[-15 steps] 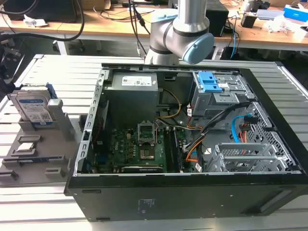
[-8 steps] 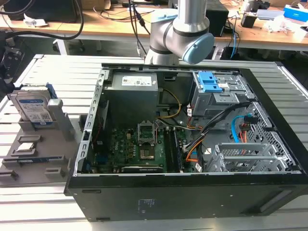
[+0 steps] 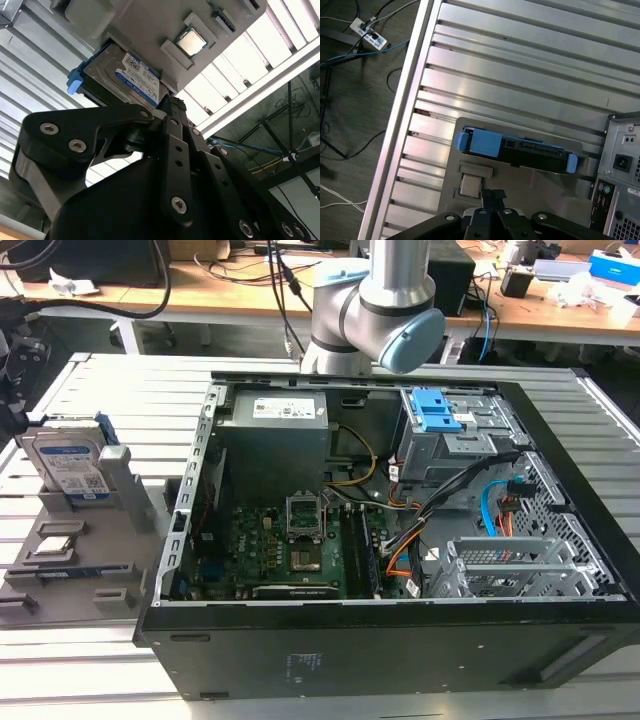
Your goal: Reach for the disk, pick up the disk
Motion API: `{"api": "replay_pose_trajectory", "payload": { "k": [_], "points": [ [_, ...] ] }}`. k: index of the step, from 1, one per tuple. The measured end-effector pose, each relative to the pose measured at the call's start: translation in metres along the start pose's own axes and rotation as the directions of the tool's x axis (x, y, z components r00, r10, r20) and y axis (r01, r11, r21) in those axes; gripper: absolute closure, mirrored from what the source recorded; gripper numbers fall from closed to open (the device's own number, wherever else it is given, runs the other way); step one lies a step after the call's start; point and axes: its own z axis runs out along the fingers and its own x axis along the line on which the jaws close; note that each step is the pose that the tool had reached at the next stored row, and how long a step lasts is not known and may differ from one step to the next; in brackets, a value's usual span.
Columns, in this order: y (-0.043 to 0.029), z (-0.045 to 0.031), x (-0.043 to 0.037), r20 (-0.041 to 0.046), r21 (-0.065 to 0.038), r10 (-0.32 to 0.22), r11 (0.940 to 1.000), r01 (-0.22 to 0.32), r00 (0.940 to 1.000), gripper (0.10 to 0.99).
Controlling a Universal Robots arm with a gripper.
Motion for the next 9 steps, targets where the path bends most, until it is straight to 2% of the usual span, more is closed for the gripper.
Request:
{"api": "replay_pose_trajectory", "payload": {
  "k": [5,9],
  "points": [
    [0.0000,0.0000,0.0000,-0.0027,0.001,-0.065,0.9979,0.065,0.9979,0.980],
    [0.0000,0.0000,0.0000,-0.0046,0.001,-0.117,0.9931,0.117,0.9931,0.980]
  ]
}}
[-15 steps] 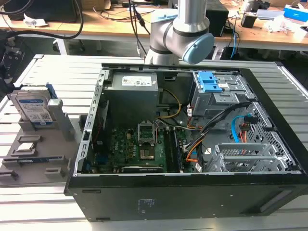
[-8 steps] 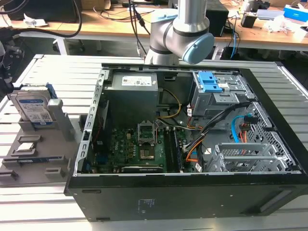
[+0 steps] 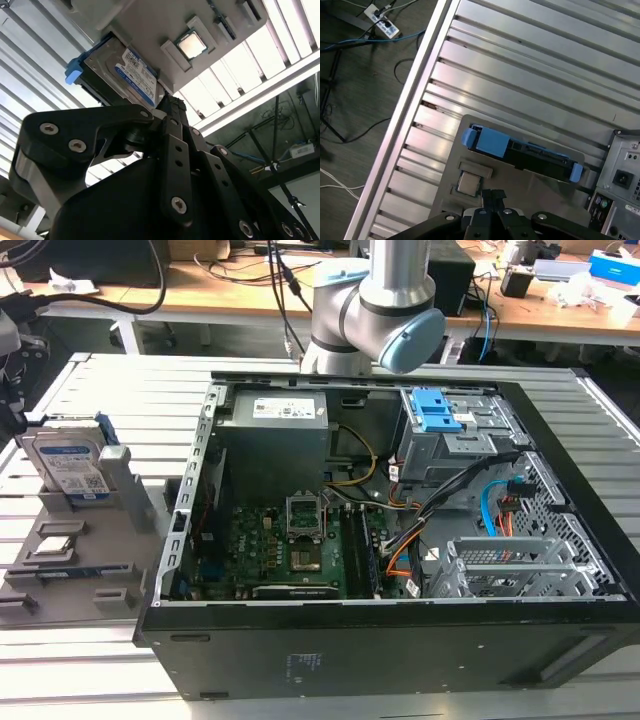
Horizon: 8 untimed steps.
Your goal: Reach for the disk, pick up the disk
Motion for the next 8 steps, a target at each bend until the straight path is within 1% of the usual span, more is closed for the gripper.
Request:
{"api": "replay_pose_trajectory", "payload": {
  "k": [4,8],
  "points": [
    [0.0000,0.0000,0.0000,-0.0017,0.000,-0.046,0.9989,0.046,0.9989,0.980],
    [0.0000,0.0000,0.0000,-0.0032,0.000,-0.091,0.9959,0.091,0.9959,0.980]
  ]
}}
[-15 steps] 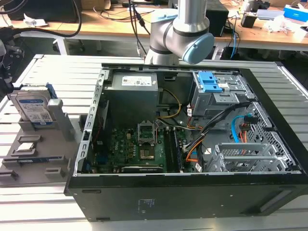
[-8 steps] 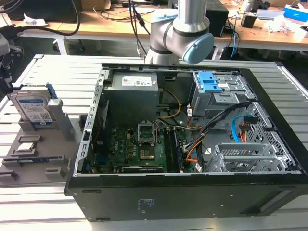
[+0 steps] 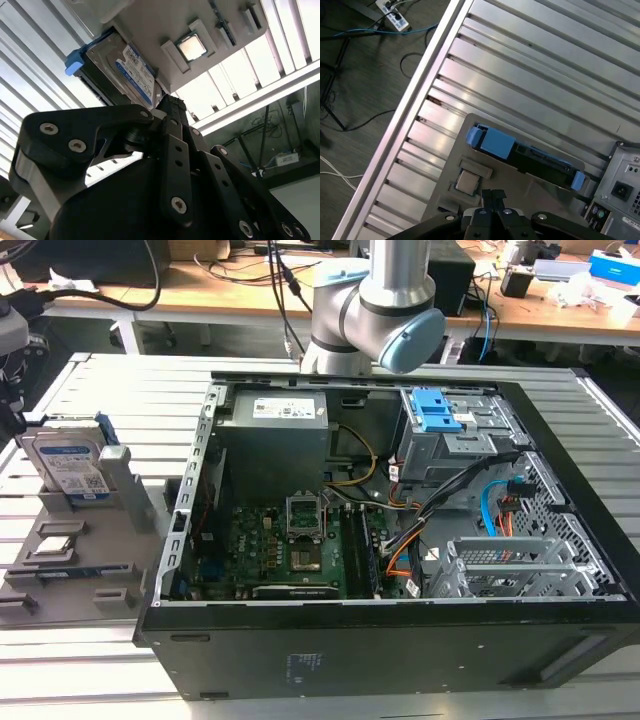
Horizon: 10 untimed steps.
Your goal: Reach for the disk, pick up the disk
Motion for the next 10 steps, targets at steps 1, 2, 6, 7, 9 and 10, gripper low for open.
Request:
{"api": "replay_pose_trajectory", "payload": {
  "k": [1,2,6,7,9,10],
  "points": [
    [0.0000,0.0000,0.0000,-0.0003,0.000,-0.009,1.0000,0.009,1.0000,0.980],
    [0.0000,0.0000,0.0000,-0.0008,0.000,-0.021,0.9998,0.021,0.9998,0.980],
    [0.0000,0.0000,0.0000,-0.0020,0.000,-0.058,0.9983,0.058,0.9983,0.980],
    [0.0000,0.0000,0.0000,-0.0023,0.000,-0.068,0.9977,0.068,0.9977,0.980],
    [0.0000,0.0000,0.0000,-0.0036,0.000,-0.104,0.9945,0.104,0.9945,0.980],
    [0.0000,0.0000,0.0000,-0.0039,0.000,-0.114,0.9935,0.114,0.9935,0.980]
  ]
}}
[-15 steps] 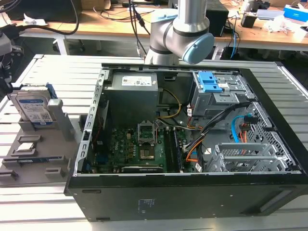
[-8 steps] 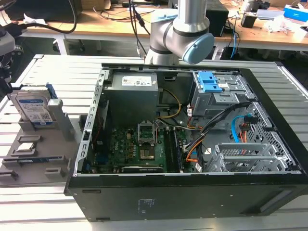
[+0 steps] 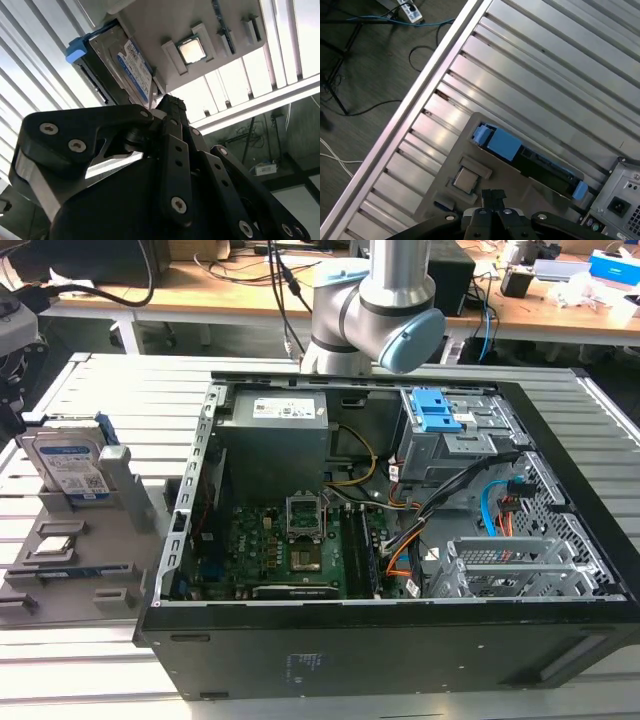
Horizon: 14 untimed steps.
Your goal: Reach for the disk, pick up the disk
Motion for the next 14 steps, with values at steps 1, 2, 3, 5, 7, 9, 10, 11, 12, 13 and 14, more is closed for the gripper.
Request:
{"api": "replay_pose_trajectory", "payload": {
  "k": [1,2,3,5,7,9,10,11,12,13,14],
  "points": [
    [0.0000,0.0000,0.0000,-0.0006,0.000,-0.020,0.9998,0.020,0.9998,0.980],
    [0.0000,0.0000,0.0000,-0.0011,0.000,-0.033,0.9995,0.033,0.9995,0.980],
    [0.0000,0.0000,0.0000,-0.0018,0.000,-0.051,0.9987,0.051,0.9987,0.980],
    [0.0000,0.0000,0.0000,-0.0038,0.000,-0.112,0.9937,0.112,0.9937,0.980],
    [0.0000,0.0000,0.0000,-0.0049,0.000,-0.143,0.9898,0.143,0.9897,0.980],
    [0.0000,0.0000,0.0000,-0.0059,0.000,-0.174,0.9847,0.174,0.9847,0.980],
    [0.0000,0.0000,0.0000,-0.0069,0.000,-0.201,0.9795,0.201,0.9795,0.980],
    [0.0000,0.0000,0.0000,-0.0076,-0.001,-0.222,0.9750,0.222,0.9750,0.980],
    [0.0000,0.0000,0.0000,-0.0084,-0.001,-0.246,0.9693,0.246,0.9693,0.980],
    [0.0000,0.0000,0.0000,-0.0090,-0.001,-0.263,0.9647,0.263,0.9647,0.980],
    [0.0000,0.0000,0.0000,-0.0095,-0.001,-0.277,0.9607,0.277,0.9607,0.980]
  ]
}}
